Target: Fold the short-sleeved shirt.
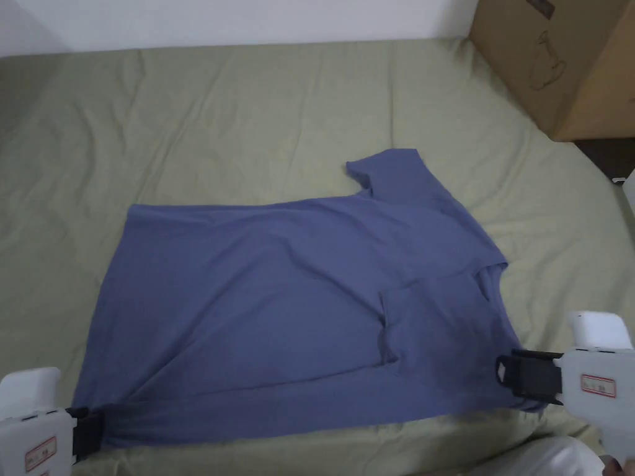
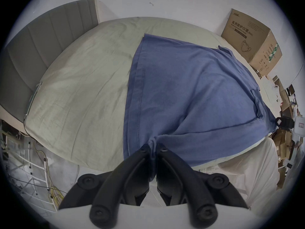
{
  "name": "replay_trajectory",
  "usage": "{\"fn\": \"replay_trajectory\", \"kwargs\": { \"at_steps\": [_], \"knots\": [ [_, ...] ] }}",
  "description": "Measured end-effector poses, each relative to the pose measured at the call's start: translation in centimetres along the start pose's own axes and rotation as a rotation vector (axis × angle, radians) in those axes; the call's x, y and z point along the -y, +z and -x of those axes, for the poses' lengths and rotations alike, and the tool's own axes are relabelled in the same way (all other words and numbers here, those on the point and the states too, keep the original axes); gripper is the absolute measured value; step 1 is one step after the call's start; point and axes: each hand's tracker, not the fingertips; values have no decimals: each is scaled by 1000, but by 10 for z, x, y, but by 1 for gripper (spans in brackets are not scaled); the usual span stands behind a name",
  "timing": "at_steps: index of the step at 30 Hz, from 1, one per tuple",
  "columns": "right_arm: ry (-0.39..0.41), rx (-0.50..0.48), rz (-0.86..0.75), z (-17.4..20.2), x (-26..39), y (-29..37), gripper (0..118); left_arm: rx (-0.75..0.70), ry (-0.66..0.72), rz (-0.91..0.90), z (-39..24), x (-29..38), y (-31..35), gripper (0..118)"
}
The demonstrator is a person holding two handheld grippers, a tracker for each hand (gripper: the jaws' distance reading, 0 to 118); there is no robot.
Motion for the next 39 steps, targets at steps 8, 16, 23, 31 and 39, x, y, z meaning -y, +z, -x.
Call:
{"fn": "replay_trajectory", "kwargs": {
  "at_steps": [8,16,23,31,39],
  "knots": [
    [112,83,40,5,7,-15,0,-4,11,4,-3,0,9,6],
    [39,35,-6,-2,-9,8,0,-2,-11,-10,-8,-13,21,6],
    [-9,24,-67,-11,-69,6,0,21,-17,-57,-6,-64,27,6],
    [-110,59,-52,-15,-140,-54,0,60,26,-22,5,-142,-32,6],
    [-36,143,-34,1,-146,-79,66,-50,-7,32,12,-153,-54,97]
  ]
}}
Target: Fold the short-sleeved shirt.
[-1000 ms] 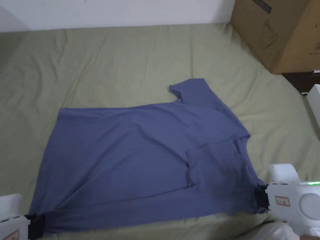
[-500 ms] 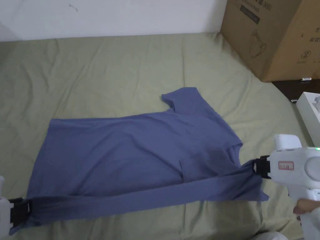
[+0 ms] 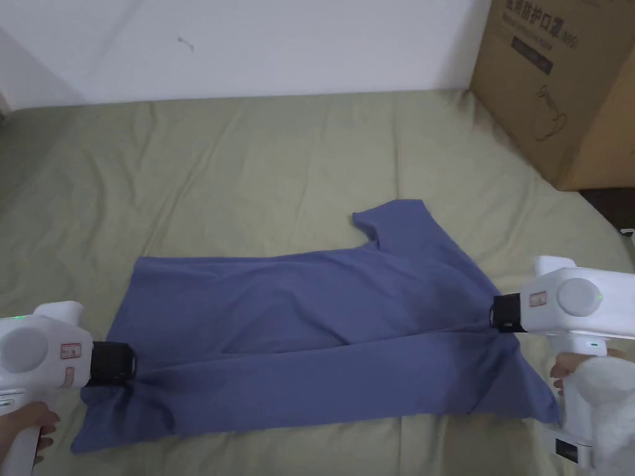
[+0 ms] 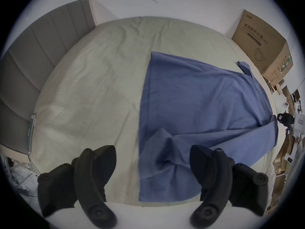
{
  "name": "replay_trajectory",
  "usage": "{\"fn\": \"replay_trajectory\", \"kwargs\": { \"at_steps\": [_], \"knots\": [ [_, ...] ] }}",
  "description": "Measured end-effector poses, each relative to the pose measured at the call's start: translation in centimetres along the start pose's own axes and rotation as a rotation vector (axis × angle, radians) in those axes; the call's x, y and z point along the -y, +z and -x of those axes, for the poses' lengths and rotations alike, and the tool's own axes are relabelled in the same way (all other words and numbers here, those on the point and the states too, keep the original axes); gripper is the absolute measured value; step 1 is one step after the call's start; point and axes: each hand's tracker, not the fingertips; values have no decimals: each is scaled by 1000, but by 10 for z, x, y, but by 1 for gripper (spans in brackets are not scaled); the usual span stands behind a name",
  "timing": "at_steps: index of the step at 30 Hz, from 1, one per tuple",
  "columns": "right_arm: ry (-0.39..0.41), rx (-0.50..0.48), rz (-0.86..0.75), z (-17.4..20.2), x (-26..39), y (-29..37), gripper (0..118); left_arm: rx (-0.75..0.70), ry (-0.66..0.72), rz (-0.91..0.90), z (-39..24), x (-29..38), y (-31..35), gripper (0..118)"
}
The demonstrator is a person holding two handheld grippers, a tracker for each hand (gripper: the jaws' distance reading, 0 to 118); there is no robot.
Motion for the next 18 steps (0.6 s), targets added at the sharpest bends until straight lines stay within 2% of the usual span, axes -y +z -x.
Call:
{"fn": "replay_trajectory", "kwargs": {
  "at_steps": [2,4,5,6,7,8,9,10,13,16,17,18],
  "knots": [
    [0,-53,-28,-5,8,14,66,34,27,-55,11,9,16,97],
    [7,-66,-58,-9,18,34,66,43,59,-56,22,23,31,96],
    [6,-77,-80,-11,25,44,64,48,69,-62,26,30,38,90],
    [7,-91,-86,-13,33,54,61,57,82,-81,29,42,47,74],
    [11,-99,-86,-15,43,63,54,76,87,-104,32,54,54,50],
    [17,-97,-83,-14,51,69,30,80,91,-107,33,64,58,12],
    [31,-86,-77,-13,61,77,4,81,104,-101,33,76,62,0],
    [33,-77,-84,-12,75,79,0,88,131,-96,32,89,66,0],
    [20,-116,-41,-10,105,84,0,120,158,-93,24,113,69,0],
    [28,-112,-2,-7,126,81,0,132,156,-87,17,119,63,1],
    [28,-112,3,-6,131,80,0,129,167,-97,17,118,61,17],
    [27,-110,14,-6,133,76,0,129,180,-100,17,112,58,27]
  ]
}}
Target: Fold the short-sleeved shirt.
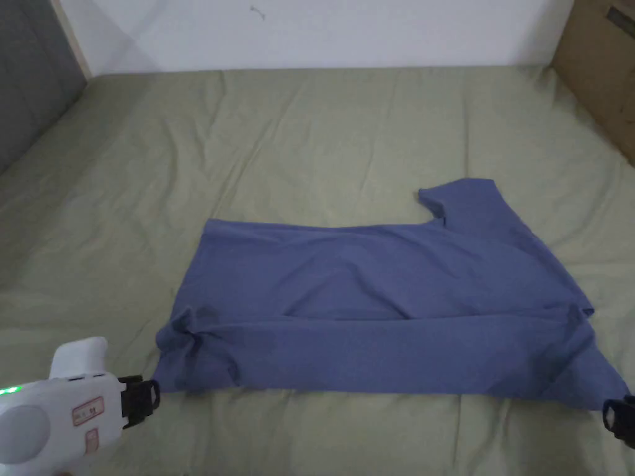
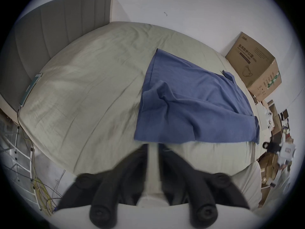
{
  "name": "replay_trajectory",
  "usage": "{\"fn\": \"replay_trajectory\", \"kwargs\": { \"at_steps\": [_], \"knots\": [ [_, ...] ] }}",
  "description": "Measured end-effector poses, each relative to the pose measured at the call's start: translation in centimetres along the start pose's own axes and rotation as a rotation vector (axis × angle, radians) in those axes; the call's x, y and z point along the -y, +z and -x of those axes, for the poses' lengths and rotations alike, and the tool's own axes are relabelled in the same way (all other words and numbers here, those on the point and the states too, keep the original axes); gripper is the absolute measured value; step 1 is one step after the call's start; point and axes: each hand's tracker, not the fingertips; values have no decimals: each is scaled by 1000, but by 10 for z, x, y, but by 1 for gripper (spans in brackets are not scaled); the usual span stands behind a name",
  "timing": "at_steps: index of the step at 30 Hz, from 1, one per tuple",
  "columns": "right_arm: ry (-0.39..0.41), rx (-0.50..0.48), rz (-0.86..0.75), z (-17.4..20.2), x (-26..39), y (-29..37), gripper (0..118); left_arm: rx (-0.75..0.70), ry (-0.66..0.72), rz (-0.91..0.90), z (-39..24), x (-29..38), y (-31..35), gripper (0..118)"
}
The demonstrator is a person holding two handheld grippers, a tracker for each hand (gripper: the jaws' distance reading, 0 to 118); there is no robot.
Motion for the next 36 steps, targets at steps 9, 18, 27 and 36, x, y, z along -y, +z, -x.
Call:
{"fn": "replay_trajectory", "kwargs": {
  "at_steps": [9,18,27,36],
  "knots": [
    [-46,-11,-91,-5,-6,15,1,-1,48,115,-7,-29,-75,46],
    [-45,3,-82,-9,-17,13,3,-6,33,101,-8,-27,-75,0],
    [-60,35,54,-61,-54,-101,105,-2,-35,69,-9,-36,-47,0],
    [-55,32,114,-99,-60,-135,11,-9,-76,87,-6,-34,-36,0]
  ]
}}
